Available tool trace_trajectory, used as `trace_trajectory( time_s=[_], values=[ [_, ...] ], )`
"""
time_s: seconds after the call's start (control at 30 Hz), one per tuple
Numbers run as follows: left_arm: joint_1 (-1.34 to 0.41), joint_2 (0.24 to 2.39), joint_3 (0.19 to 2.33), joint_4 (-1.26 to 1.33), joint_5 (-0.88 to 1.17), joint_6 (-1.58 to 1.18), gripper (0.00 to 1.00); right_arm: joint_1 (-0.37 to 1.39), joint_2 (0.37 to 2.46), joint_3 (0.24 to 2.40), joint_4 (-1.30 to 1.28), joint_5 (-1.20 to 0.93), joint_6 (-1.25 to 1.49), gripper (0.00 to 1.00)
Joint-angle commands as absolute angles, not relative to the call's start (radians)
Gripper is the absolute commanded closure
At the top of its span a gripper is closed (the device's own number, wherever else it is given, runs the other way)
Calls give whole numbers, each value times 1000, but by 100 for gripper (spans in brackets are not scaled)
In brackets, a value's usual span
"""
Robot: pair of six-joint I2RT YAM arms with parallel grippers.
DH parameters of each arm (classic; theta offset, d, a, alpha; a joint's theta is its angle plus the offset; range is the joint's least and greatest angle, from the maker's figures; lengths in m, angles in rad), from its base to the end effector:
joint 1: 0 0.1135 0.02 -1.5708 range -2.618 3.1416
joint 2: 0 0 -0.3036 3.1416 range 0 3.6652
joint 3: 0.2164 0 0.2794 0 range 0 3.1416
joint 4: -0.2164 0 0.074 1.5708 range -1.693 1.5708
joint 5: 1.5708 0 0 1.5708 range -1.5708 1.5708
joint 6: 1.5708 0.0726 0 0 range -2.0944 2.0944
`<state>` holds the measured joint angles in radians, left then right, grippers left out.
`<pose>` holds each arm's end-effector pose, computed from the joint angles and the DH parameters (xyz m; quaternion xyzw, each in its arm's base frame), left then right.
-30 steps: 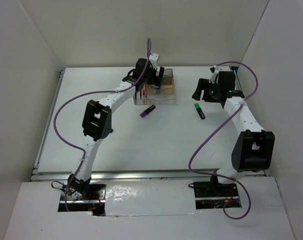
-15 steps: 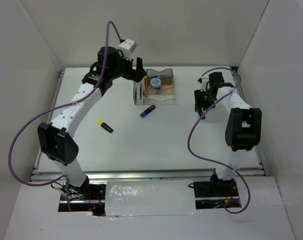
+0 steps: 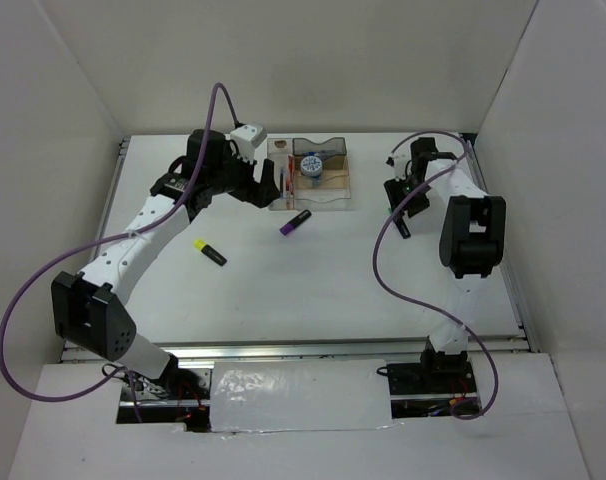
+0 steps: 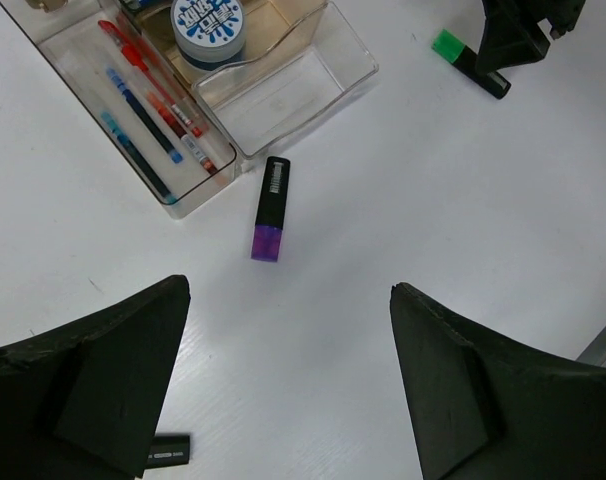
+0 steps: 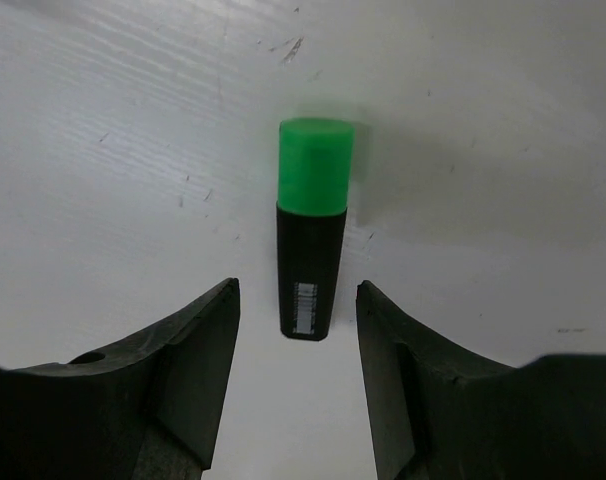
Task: Sort the stationery into containers
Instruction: Grab a piece of stationery with the right arm
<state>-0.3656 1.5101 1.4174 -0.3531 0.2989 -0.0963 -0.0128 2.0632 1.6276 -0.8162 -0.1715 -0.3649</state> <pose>0.3736 -0.1659 0.3892 0.1910 0.8183 -0.2433 0.4845 0.4820 0.0062 0.1821 -0.1857 0.9661 0.0533 0.1713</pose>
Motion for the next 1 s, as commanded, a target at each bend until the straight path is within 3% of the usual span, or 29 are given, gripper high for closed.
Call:
trace_trajectory(
  time_s=[0.0, 0.43, 0.63, 0.77, 0.97],
  values=[
    [-370, 1460, 1425, -341, 330, -84, 7, -9, 2108, 1719, -879, -150, -428, 43],
    [-368, 1468, 1413, -336, 331, -98, 7, -6, 2243, 1822, -960, -152, -500, 49],
    [-368, 1479, 1411, -341, 344, -109, 7, -6, 2270, 1836, -1014, -166, -541, 62],
    [-368, 1459, 1408, -354, 338, -107, 8, 23, 2223, 1809, -1005, -158, -581, 81],
    [-350, 1404, 1348, -341, 348, -124, 7, 136, 2025, 1812, -965, -120, -695, 87]
  ],
)
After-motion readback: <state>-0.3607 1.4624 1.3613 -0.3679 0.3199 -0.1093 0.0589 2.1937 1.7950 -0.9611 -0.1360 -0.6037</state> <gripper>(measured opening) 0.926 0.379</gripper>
